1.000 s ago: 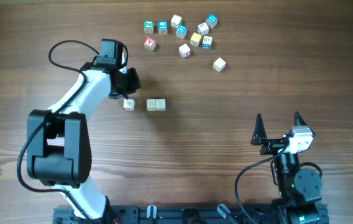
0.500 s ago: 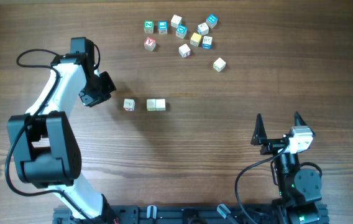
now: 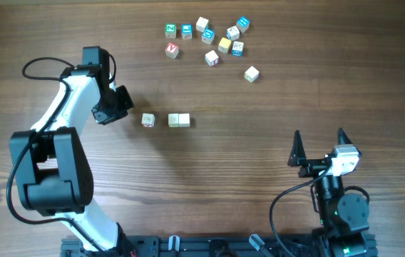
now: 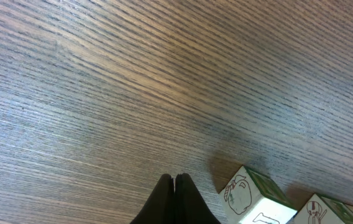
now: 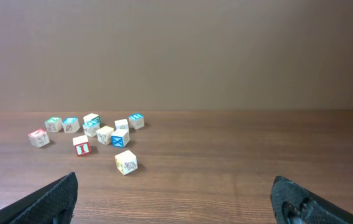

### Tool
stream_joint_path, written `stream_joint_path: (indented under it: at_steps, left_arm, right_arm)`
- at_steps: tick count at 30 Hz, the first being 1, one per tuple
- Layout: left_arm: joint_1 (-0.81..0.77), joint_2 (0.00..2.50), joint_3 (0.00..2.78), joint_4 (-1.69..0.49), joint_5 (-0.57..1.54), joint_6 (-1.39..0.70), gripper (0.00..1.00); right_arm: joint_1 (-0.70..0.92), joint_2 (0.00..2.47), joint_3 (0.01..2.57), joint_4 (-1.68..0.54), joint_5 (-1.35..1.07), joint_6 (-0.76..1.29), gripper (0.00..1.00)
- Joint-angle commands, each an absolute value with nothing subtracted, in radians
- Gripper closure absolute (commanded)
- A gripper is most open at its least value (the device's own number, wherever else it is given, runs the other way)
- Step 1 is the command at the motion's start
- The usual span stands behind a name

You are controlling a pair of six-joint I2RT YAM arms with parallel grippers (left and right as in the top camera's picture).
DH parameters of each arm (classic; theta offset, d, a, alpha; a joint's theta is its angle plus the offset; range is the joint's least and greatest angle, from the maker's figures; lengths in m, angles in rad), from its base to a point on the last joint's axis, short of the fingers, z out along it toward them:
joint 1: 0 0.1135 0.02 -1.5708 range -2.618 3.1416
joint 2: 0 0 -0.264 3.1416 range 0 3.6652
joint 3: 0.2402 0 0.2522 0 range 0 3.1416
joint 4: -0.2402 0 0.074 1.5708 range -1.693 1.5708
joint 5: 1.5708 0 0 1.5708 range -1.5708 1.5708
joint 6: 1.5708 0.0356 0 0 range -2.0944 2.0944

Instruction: Form a horizontal line

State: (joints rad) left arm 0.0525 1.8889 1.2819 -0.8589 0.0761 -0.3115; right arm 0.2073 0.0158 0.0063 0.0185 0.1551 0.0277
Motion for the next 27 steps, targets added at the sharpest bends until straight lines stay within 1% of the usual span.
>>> stream_joint_path:
  at_steps: [1,27]
  left_arm:
    - [0.047,1.897,1.273,-0.856,0.07,-0.291,0.96]
    - [0.047,1.897,1.273,-0.849,0.069,-0.291,0.96]
  right_arm:
    - [0.202,0.011,0.005,0.022,0.164,0.019,0.0]
    - [0.202,0.011,0.005,0.022,0.165,0.019,0.0]
